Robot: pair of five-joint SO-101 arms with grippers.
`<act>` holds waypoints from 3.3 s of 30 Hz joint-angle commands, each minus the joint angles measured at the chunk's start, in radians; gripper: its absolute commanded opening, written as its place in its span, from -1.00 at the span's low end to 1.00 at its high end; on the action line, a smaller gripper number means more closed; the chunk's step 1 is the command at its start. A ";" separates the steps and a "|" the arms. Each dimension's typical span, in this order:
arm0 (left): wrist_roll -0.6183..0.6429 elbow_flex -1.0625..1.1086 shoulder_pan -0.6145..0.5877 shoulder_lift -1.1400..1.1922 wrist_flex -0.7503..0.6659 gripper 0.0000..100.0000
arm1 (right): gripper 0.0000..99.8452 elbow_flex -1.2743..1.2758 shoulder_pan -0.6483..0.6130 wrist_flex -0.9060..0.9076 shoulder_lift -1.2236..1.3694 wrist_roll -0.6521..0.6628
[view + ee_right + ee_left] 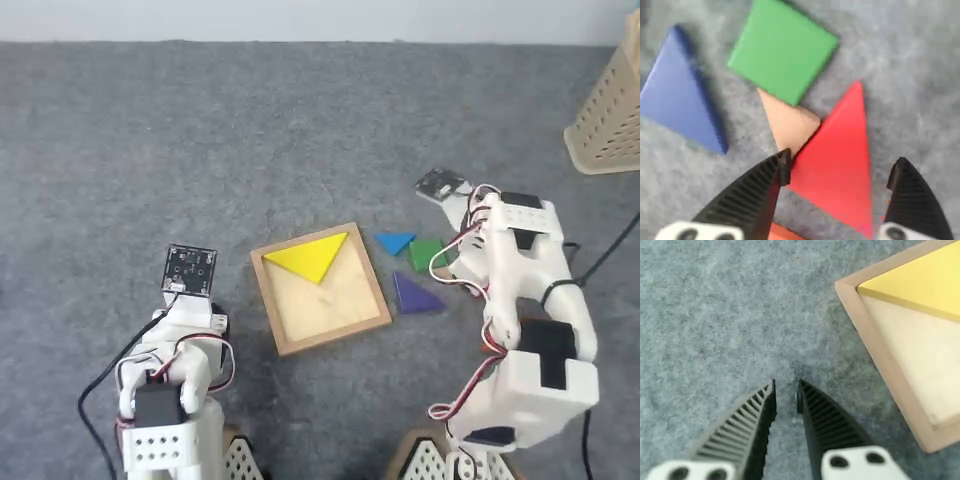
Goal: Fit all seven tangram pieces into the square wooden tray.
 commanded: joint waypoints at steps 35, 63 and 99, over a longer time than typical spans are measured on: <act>0.008 -0.010 0.002 -0.021 0.000 -0.86 | -0.67 -0.221 0.025 0.197 -0.001 -0.420; 0.008 -0.010 0.002 -0.021 0.000 -0.86 | -0.67 -0.399 -0.748 0.199 0.105 -1.178; 0.008 -0.010 0.002 -0.021 0.000 -0.86 | -0.97 -0.446 -0.456 0.394 -0.148 -0.910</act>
